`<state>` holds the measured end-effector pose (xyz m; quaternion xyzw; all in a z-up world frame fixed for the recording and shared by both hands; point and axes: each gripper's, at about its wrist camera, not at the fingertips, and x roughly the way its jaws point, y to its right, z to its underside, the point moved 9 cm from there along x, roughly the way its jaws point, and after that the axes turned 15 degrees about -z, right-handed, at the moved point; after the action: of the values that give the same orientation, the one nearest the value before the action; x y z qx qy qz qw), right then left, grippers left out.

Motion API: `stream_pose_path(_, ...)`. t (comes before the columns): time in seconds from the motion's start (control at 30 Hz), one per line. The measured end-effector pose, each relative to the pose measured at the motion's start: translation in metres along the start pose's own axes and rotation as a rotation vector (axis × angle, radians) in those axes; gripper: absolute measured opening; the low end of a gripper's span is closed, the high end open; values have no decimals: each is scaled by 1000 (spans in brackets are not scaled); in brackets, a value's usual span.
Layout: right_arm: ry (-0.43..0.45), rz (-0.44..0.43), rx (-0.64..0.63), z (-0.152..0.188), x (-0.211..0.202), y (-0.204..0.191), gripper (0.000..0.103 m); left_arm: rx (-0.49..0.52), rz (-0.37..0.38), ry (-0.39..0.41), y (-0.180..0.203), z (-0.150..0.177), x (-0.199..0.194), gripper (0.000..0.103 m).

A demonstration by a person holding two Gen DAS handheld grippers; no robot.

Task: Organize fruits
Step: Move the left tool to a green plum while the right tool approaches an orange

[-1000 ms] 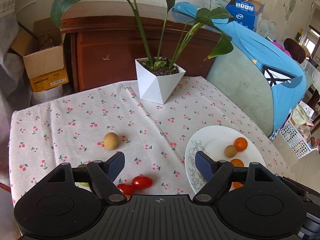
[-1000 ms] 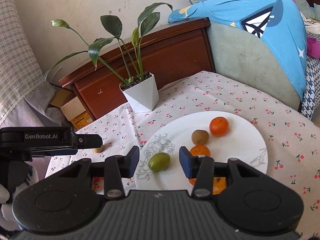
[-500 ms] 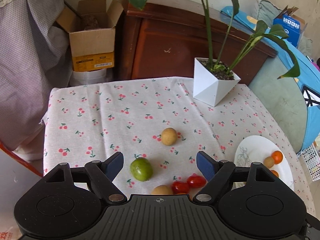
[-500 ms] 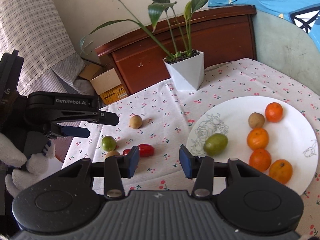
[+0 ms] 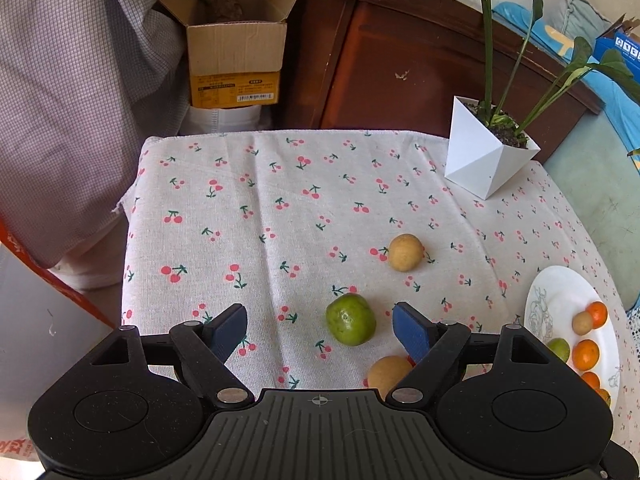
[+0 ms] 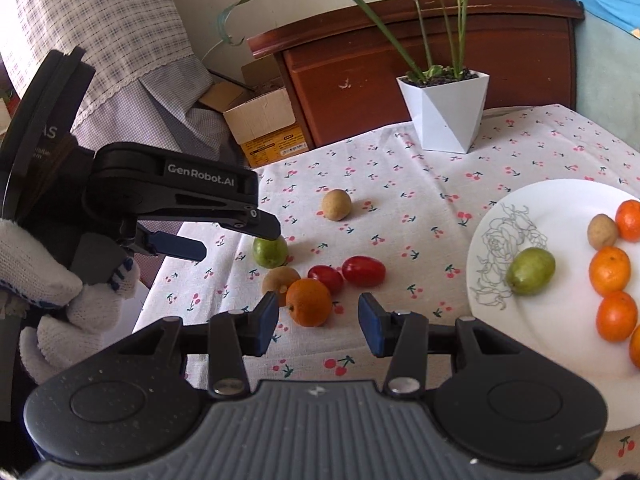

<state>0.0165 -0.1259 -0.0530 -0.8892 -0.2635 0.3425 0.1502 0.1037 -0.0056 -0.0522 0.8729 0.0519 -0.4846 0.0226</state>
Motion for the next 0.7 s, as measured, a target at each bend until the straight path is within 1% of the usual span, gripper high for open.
stream_pose_path(0.33, -20, 27, -31, 4, 16, 0, 44, 37, 1, 2, 6, 3, 3, 81)
stream_pose_path(0.43, -21, 25, -39, 5, 18, -1, 41, 67, -10, 11, 11, 7, 4, 80)
stream_pose_path(0.57, -14, 33, -54, 5, 18, 0, 30, 95, -14, 24, 16, 11, 6, 78)
stream_pose_path(0.63, -13, 30, -52, 5, 17, 0, 29, 99, -12, 32, 17, 11, 7, 78)
stream_pose_path(0.7, -12, 30, -51, 5, 16, 0, 29, 107, -17, 38, 18, 11, 8, 75)
